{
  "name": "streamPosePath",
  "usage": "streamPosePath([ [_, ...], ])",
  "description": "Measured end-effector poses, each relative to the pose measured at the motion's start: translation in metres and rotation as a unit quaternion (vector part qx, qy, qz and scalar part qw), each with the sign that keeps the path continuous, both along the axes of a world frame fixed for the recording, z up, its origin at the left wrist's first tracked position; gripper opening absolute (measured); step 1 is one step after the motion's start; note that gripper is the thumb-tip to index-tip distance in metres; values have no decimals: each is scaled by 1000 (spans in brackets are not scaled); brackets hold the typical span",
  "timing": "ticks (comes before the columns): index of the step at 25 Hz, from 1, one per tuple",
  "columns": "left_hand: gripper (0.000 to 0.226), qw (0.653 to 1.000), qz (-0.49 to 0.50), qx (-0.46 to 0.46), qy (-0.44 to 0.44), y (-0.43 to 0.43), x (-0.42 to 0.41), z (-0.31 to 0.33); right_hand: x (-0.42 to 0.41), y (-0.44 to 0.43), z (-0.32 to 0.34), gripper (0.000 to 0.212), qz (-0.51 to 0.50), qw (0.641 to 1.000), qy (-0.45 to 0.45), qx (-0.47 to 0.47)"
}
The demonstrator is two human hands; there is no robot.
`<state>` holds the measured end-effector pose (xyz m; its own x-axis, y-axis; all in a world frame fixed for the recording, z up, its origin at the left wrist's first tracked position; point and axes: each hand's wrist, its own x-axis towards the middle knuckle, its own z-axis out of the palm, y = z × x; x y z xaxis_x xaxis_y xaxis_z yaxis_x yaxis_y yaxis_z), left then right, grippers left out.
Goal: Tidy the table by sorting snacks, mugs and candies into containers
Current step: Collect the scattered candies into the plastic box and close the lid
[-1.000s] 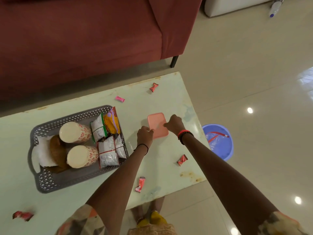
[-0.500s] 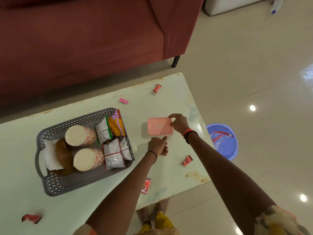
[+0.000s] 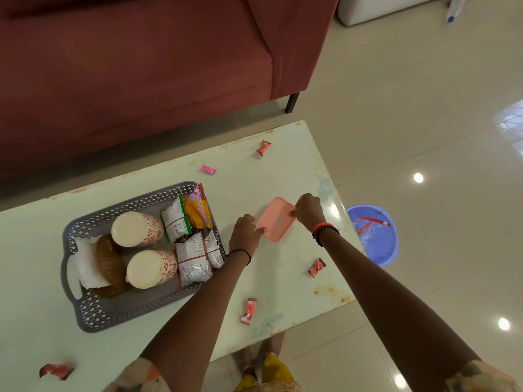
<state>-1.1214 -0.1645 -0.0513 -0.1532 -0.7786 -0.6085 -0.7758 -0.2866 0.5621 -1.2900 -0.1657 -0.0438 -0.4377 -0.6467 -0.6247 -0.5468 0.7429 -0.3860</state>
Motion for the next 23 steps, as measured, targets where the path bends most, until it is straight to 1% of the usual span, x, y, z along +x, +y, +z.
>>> streamPosePath([
  [3,36,1000,5,1,-1,-3,-3,-2,3,2,-2,32,-37,999,-4,-16],
  [7,34,1000,2,-2,1,-4,-3,-5,-1,0,-3,35,-62,998,-28,4],
  [12,33,1000,16,-1,6,-4,-2,-7,2,-3,7,24,-80,996,-19,16],
  [16,32,1000,22,10,12,-3,-3,-6,0,-6,12,41,-79,996,-22,21],
  [20,33,999,31,8,11,-1,-2,-5,1,-9,16,35,-86,995,-53,-8],
  [23,33,999,36,8,8,1,-3,-7,7,-6,21,46,-97,991,-81,-40],
])
